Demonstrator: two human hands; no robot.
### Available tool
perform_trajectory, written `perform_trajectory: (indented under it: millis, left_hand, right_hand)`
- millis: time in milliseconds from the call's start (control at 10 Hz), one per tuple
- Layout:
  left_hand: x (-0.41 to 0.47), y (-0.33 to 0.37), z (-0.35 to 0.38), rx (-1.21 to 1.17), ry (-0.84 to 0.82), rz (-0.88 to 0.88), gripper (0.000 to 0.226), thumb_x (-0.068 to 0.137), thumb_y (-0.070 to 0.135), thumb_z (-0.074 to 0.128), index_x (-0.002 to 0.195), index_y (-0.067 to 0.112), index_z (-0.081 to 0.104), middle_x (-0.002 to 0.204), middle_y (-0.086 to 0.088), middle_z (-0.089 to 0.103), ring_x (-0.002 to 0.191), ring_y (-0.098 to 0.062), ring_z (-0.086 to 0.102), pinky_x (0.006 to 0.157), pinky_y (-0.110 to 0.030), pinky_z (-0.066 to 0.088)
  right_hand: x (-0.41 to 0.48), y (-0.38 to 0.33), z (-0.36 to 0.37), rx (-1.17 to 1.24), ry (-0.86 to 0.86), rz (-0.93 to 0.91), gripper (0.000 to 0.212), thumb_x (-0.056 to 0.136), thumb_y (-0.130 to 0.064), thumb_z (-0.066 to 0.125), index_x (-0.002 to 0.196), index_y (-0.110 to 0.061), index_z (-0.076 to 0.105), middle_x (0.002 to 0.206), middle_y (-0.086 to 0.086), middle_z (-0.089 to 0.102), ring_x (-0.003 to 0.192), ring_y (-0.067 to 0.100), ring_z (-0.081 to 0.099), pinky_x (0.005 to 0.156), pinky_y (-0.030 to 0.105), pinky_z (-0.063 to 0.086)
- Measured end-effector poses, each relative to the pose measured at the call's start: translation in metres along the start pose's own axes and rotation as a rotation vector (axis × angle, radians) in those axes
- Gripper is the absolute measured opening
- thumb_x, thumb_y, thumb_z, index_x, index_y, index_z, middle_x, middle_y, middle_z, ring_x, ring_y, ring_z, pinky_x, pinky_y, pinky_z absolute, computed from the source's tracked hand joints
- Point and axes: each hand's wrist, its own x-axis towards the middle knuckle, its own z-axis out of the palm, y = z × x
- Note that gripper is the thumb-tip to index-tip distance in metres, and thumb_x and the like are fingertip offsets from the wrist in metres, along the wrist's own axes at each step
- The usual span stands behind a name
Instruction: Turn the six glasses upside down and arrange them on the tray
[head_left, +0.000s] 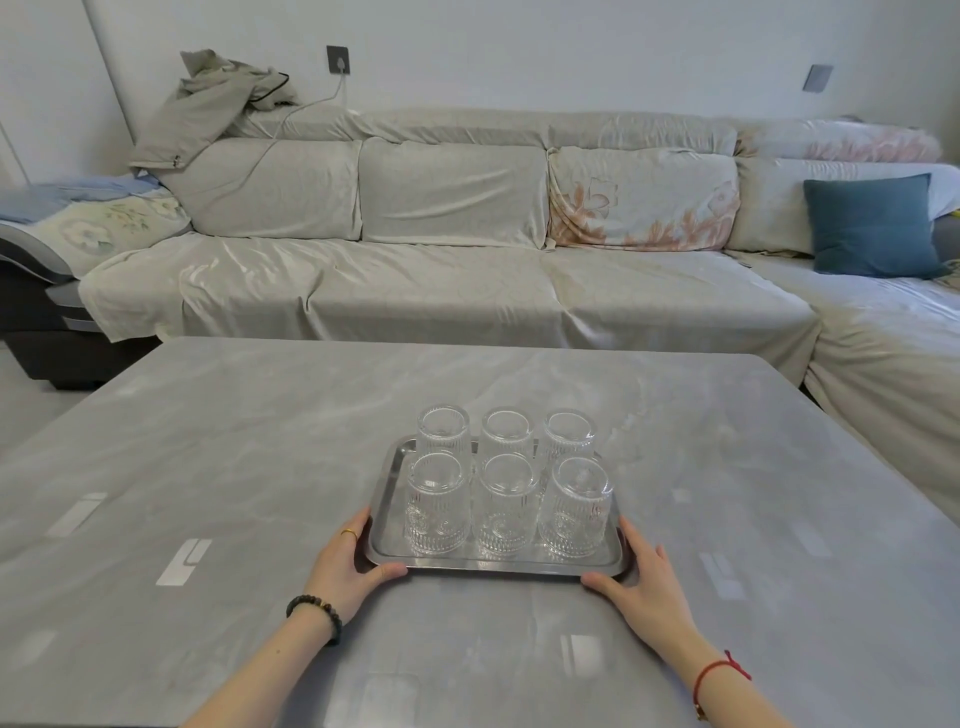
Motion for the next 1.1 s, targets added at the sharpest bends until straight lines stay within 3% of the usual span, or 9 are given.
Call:
perform_trajectory:
  millis: [300, 800, 900, 1000, 1100]
  left_hand:
    - [-0.001, 0.0, 0.002, -0.03, 0.002, -0.061, 0.096, 0.059, 0.023, 0.083, 0.137, 0.009, 0.029, 0.143, -0.009, 0.041, 0.128, -0.023, 0.042, 0.109, -0.039, 0.034]
    - [0.008, 0.003, 0.0, 0.078, -0.047, -0.018, 0.086, 0.067, 0.025, 0.077, 0.137, 0.012, 0.029, 0.14, -0.01, 0.045, 0.128, -0.025, 0.04, 0.107, -0.034, 0.033]
    - [0.008, 0.005, -0.002, 0.16, -0.046, -0.007, 0.084, 0.066, 0.035, 0.076, 0.136, 0.017, 0.032, 0.134, -0.006, 0.052, 0.123, -0.026, 0.045, 0.1, -0.035, 0.037]
    - [0.005, 0.0, -0.002, 0.389, -0.029, 0.0, 0.088, 0.071, 0.053, 0.064, 0.14, 0.016, 0.023, 0.142, -0.003, 0.043, 0.13, -0.023, 0.037, 0.105, -0.034, 0.03]
    - [0.001, -0.008, 0.001, 0.527, -0.052, 0.02, 0.086, 0.079, 0.06, 0.046, 0.142, 0.015, 0.01, 0.151, -0.002, 0.027, 0.14, -0.019, 0.021, 0.114, -0.033, 0.016]
  right_hand:
    - [0.006, 0.001, 0.0, 0.002, 0.0, 0.012, 0.084, 0.072, -0.039, 0.073, 0.14, -0.021, 0.028, 0.148, -0.001, 0.037, 0.141, 0.027, 0.017, 0.119, 0.041, 0.008]
    - [0.004, -0.006, 0.0, -0.036, -0.011, 0.054, 0.086, 0.073, -0.044, 0.07, 0.142, -0.023, 0.024, 0.149, -0.002, 0.035, 0.142, 0.03, 0.011, 0.118, 0.044, 0.012]
    - [0.003, -0.008, -0.001, -0.044, -0.031, 0.044, 0.083, 0.074, -0.043, 0.069, 0.142, -0.021, 0.025, 0.148, -0.001, 0.036, 0.141, 0.027, 0.017, 0.119, 0.041, 0.009]
    - [0.002, -0.007, -0.005, -0.025, -0.077, 0.029, 0.084, 0.075, -0.037, 0.07, 0.142, -0.02, 0.022, 0.148, 0.0, 0.035, 0.139, 0.023, 0.024, 0.118, 0.039, 0.011]
    - [0.009, -0.021, -0.022, 0.227, -0.002, 0.063, 0.079, 0.077, -0.019, 0.071, 0.141, -0.016, 0.024, 0.148, 0.005, 0.033, 0.136, 0.023, 0.031, 0.113, 0.036, 0.025]
